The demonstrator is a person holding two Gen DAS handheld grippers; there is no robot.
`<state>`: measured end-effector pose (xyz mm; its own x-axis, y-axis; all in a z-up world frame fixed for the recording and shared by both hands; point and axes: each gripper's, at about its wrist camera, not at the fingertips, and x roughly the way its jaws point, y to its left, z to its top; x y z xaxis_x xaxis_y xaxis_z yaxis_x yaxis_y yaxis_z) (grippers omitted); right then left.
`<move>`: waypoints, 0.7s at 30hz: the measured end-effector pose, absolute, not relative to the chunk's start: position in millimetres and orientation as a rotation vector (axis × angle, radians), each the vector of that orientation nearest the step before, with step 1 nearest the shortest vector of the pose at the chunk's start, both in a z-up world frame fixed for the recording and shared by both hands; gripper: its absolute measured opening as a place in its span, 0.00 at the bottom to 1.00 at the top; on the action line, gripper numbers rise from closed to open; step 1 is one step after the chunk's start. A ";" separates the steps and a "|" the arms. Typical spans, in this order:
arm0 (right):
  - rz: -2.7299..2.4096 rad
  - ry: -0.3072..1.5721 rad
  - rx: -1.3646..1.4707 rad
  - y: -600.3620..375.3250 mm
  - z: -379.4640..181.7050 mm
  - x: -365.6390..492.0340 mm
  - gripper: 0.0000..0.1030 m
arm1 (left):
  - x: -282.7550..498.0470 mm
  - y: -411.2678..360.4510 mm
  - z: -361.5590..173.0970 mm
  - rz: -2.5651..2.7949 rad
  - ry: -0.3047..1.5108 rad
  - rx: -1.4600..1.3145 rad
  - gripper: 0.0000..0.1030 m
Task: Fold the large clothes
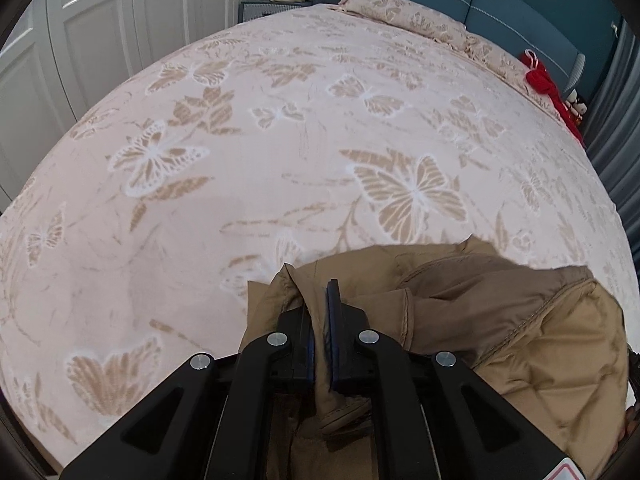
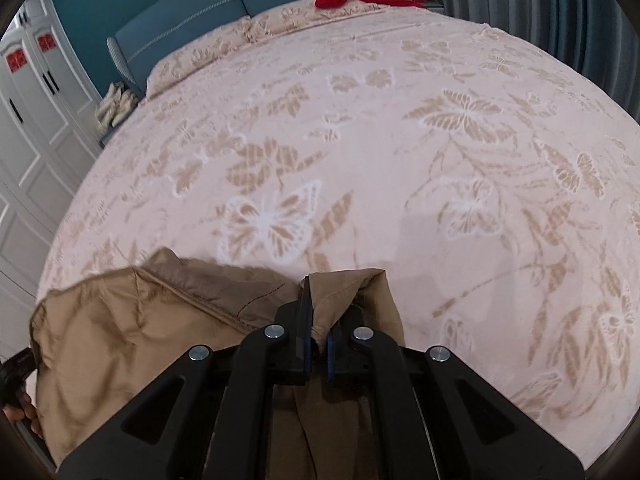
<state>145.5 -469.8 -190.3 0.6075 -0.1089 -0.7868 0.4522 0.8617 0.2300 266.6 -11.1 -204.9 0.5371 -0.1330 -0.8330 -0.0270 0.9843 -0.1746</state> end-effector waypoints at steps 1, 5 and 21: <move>-0.338 0.865 0.433 -469.3 -193.4 146.2 0.03 | 267.0 -11.5 -208.9 -0.064 1.004 -0.175 0.07; -0.344 0.878 0.419 -465.4 -206.6 149.6 0.03 | 267.8 -13.6 -221.1 -0.059 0.994 -0.168 0.10; -0.268 0.799 0.511 -488.7 -167.6 121.9 0.15 | 256.4 10.0 -195.7 -0.111 0.980 -0.194 0.14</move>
<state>121.9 -488.7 -167.6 0.6731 -0.0385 -0.7385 0.4143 0.8468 0.3335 256.4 10.0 -195.7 0.5531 -0.1805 -0.8133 0.0056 0.9770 -0.2130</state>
